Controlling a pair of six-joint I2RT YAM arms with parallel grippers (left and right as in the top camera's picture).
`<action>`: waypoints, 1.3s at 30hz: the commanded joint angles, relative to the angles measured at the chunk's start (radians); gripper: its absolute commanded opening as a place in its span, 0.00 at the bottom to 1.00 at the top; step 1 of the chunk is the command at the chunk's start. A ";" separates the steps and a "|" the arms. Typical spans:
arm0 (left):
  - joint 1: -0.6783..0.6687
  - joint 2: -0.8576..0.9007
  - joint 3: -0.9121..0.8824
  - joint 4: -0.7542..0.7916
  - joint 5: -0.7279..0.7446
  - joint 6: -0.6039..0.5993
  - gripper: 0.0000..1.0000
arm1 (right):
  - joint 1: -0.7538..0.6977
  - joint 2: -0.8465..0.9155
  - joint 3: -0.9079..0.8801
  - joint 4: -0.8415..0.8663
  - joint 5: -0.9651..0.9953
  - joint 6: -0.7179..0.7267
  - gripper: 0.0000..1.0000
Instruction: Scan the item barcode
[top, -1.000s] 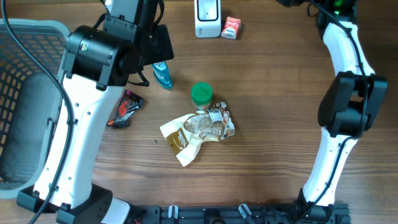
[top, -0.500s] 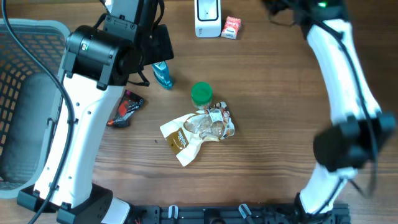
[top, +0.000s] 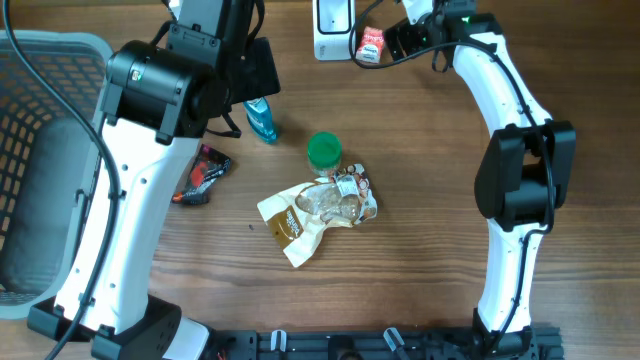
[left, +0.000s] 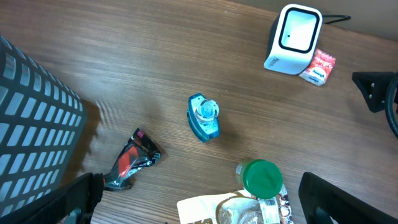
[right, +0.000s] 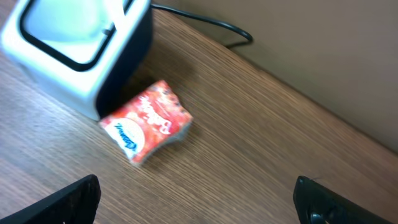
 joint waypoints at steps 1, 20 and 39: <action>0.003 0.006 -0.002 0.003 -0.006 -0.010 1.00 | 0.000 0.002 0.017 -0.057 -0.204 -0.113 1.00; 0.004 0.006 -0.002 0.040 -0.042 -0.010 1.00 | -0.027 0.240 0.022 0.106 -0.259 -0.137 1.00; 0.004 0.007 -0.002 0.044 -0.052 -0.010 1.00 | 0.026 0.329 0.020 0.249 -0.166 -0.019 0.05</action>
